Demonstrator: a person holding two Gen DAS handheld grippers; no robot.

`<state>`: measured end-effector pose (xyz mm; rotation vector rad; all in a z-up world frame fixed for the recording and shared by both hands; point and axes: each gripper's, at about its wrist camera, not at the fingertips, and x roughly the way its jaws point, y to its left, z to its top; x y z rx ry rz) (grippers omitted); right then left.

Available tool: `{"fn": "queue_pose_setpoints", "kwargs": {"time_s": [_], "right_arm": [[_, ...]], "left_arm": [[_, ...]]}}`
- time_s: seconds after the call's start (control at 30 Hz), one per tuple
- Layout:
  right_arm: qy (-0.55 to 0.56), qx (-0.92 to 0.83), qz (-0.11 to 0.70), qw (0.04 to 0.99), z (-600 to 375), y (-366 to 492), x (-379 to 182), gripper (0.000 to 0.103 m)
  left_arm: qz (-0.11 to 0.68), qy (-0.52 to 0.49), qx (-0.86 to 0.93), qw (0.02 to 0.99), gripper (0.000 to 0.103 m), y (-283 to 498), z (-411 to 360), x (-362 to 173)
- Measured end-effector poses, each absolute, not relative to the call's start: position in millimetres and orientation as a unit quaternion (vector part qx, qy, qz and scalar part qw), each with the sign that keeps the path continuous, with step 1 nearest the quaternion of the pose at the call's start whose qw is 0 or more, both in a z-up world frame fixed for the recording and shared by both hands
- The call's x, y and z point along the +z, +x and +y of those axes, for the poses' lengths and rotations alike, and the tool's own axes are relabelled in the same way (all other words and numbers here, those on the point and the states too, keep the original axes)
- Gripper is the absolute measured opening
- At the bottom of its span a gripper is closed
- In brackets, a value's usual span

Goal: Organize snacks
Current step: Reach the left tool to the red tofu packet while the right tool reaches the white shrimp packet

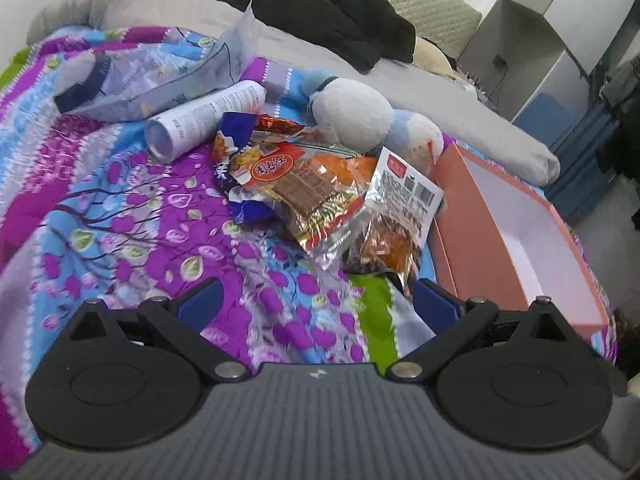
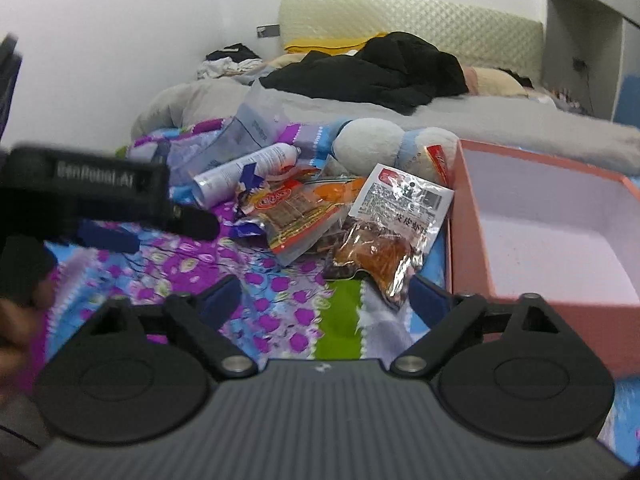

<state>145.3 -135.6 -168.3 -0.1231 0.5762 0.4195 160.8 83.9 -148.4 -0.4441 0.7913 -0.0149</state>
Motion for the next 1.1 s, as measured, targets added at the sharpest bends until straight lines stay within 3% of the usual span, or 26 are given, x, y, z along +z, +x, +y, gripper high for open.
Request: {"fn": "queue_pose_setpoints", "kwargs": {"time_s": [0.4,0.6,0.8,0.97,1.1], "right_arm": [[-0.116,0.176,0.288,0.934,-102.8,212.7,-228.9,0.073],[-0.12,0.166,0.281,0.937,-93.7,241.3,-239.5,0.072],[-0.104,0.156,0.28,0.942,-89.9,268.7,-251.2,0.072],[-0.097,0.156,0.296,0.937,-90.8,281.1,-261.5,0.074],[-0.105,0.154,0.3,0.936,-91.5,278.1,-260.1,0.063]], "left_arm": [[0.375,-0.293,-0.037,0.879,0.084,235.2,109.9,-195.8],[0.382,-0.309,-0.035,0.87,0.083,263.1,113.9,-214.3],[0.388,-0.341,-0.032,0.855,0.075,281.9,114.5,-228.0],[0.396,-0.349,-0.034,0.849,0.06,292.0,104.1,-237.8],[0.398,-0.346,-0.039,0.848,0.033,297.0,99.0,-239.7]]}}
